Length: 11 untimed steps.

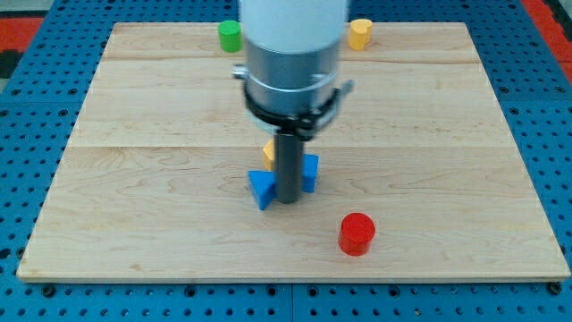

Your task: Move the yellow hexagon to the bottom of the green star

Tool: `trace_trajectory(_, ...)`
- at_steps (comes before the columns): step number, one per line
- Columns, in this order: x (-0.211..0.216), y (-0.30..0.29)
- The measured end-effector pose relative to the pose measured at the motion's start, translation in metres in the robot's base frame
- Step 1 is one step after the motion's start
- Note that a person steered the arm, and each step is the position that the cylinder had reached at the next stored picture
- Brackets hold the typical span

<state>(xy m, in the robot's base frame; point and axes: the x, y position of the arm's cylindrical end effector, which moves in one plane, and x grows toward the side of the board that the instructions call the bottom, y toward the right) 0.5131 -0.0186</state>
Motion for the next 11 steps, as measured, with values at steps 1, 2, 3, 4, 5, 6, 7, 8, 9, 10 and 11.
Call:
trace_trajectory(1,-0.020,-0.030)
trace_trajectory(2,-0.034,-0.040)
trace_trajectory(3,-0.024,-0.040)
trace_trajectory(4,-0.007,-0.034)
trace_trajectory(5,-0.004,-0.004)
trace_trajectory(6,-0.027,-0.002)
trace_trajectory(7,-0.058,-0.005)
trace_trajectory(8,-0.075,-0.005)
trace_trajectory(9,-0.088,-0.005)
trace_trajectory(10,-0.098,-0.005)
trace_trajectory(11,-0.087,0.001)
